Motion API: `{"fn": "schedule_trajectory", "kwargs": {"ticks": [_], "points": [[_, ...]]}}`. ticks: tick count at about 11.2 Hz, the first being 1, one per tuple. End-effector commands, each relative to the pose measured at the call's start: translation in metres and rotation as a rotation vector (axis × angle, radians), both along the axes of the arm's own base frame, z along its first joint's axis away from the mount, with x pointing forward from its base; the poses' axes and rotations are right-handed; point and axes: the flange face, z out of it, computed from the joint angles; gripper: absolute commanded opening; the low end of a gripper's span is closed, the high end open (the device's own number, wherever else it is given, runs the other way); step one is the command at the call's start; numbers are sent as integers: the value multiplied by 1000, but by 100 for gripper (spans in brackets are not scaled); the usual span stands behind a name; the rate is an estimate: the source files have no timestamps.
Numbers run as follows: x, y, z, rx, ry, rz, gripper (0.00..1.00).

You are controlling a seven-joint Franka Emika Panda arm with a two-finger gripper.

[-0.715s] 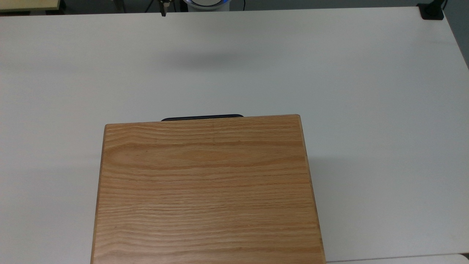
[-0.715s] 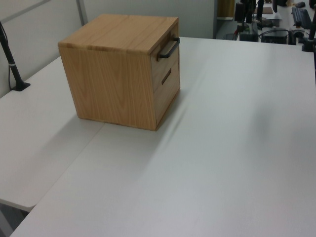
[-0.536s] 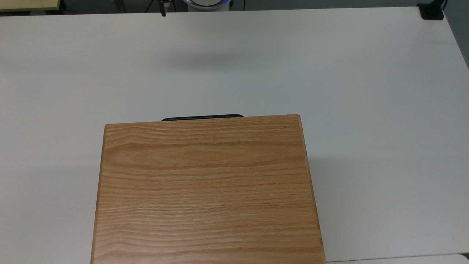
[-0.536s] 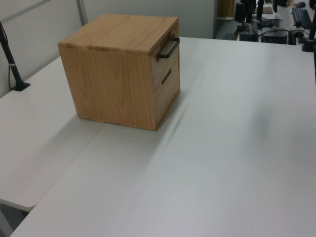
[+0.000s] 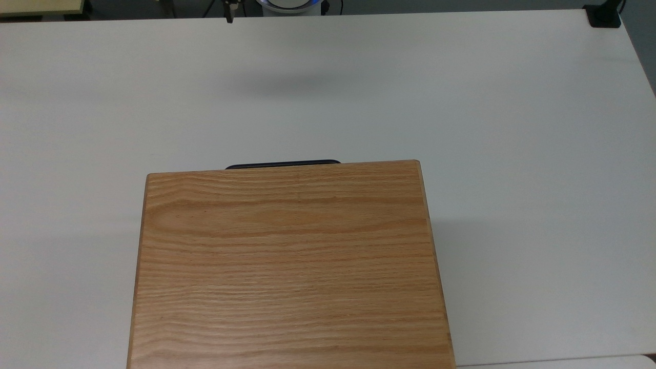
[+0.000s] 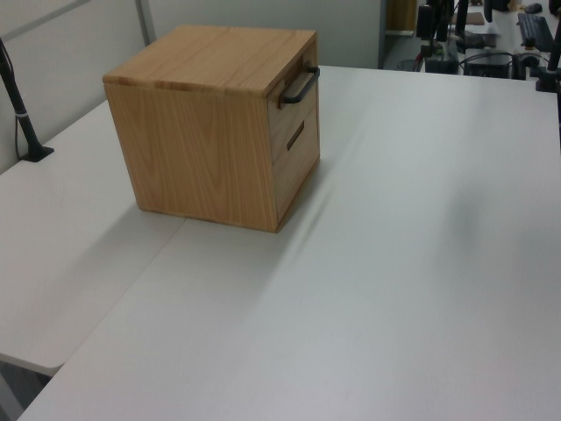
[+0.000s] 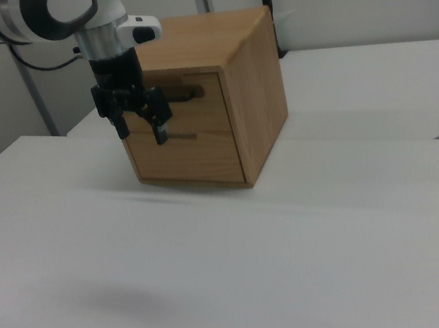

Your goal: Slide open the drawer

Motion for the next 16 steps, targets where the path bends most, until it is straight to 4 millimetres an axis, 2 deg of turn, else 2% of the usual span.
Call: {"fn": "schedule_trajectory", "kwargs": {"ticks": [1, 8, 10, 11, 15, 16], "points": [[-3, 3, 4, 0, 7, 23, 100], [3, 26, -4, -10, 21, 49, 100], [6, 36, -7, 28, 21, 1, 100], [13, 44, -12, 81, 4, -120, 100], [40, 48, -7, 197, -154, -503, 100], [51, 55, -11, 217, -195, -614, 100]]}}
